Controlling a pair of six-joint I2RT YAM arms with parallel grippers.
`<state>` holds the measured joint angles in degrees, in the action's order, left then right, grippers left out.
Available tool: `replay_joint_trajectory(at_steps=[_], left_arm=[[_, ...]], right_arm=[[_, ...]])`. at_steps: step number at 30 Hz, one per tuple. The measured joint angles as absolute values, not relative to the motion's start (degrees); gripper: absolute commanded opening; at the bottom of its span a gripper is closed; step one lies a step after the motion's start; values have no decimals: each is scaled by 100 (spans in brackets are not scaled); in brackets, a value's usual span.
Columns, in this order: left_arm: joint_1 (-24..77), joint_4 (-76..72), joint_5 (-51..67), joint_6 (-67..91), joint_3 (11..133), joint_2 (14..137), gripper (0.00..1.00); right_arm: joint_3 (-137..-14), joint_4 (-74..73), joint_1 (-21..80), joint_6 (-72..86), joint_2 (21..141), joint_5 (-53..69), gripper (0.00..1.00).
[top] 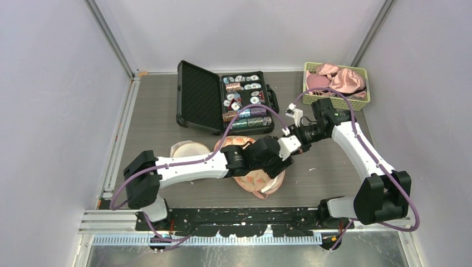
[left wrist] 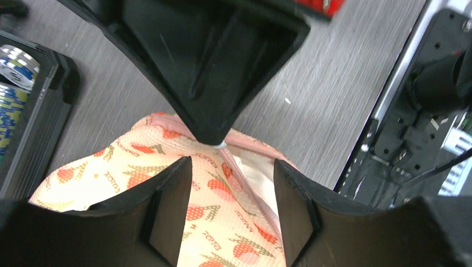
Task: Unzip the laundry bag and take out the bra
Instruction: Unzip the laundry bag at the center of the board.
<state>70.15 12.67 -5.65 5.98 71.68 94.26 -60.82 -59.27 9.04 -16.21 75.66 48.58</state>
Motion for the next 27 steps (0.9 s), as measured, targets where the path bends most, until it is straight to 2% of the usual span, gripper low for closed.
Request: replay_joint_trajectory(at_steps=[9,13,15,18,21,22,27], left_arm=[[7022,1367,-1039,1472,7518,9564,64],[7032,1494,-1288,1828,7596,9751,61],[7037,1529,-1367,1970,7605,9856,51],[7037,1544,-1417,2093,7605,9957,25],[7039,1573,-1389,2108,7605,9963,4],[7039,1573,-1374,2091,7605,9963,0],[7039,1525,-1153,1951,7494,9926,0]], right_arm=[[-5922,-5542,904,-1017,7566,4877,0],[-5883,-5374,904,-775,7564,4890,1],[-5878,-5339,904,-705,7564,4904,0],[-5865,-5301,904,-646,7561,4899,1],[-5850,-5262,902,-635,7564,4862,1],[-5850,-5264,899,-646,7564,4840,1],[-5905,-5487,847,-1083,7695,4748,1]])
